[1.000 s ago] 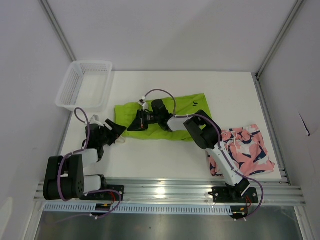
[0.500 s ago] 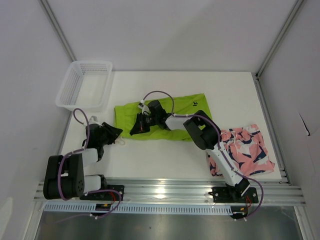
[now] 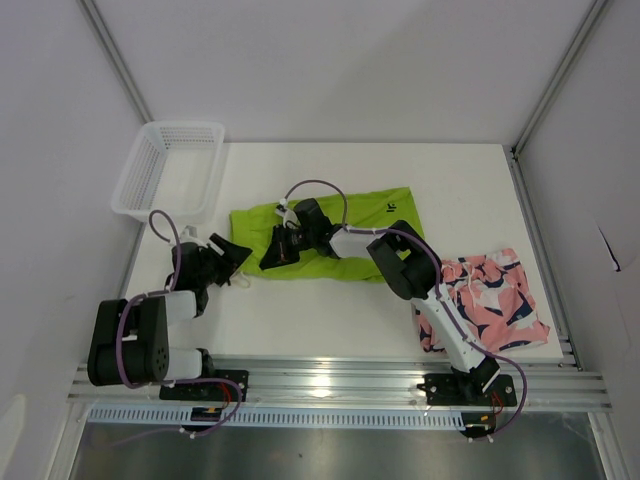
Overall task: Fold and stack the shorts
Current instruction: Fold the shorts
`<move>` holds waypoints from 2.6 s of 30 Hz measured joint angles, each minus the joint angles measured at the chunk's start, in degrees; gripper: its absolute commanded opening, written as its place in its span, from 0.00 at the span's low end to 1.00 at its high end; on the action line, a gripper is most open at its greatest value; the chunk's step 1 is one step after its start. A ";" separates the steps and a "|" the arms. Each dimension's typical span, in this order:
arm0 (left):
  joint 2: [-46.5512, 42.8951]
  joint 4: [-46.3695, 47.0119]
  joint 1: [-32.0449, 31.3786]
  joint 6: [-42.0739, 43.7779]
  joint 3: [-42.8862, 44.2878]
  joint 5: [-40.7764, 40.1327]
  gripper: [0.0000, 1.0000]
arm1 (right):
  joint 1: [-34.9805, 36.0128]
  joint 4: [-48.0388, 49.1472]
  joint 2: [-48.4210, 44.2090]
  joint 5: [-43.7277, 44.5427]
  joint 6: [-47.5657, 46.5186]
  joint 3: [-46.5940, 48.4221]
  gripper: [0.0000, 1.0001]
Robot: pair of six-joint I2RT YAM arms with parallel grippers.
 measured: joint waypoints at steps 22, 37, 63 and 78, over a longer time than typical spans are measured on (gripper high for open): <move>13.31 5.44 3.02 -1.36 7.87 9.35 0.74 | -0.02 -2.10 0.20 1.07 -1.07 1.49 0.13; 16.44 7.69 3.82 -0.81 7.82 14.34 0.15 | -1.01 -6.08 0.55 -0.55 -4.28 3.63 0.21; -5.90 -9.07 2.03 4.35 0.63 2.93 0.86 | -3.32 -10.67 -2.73 6.34 -8.63 2.84 0.28; 9.81 -2.56 3.82 3.19 9.44 9.05 0.85 | -3.15 -14.14 -2.12 6.86 -11.15 5.09 0.26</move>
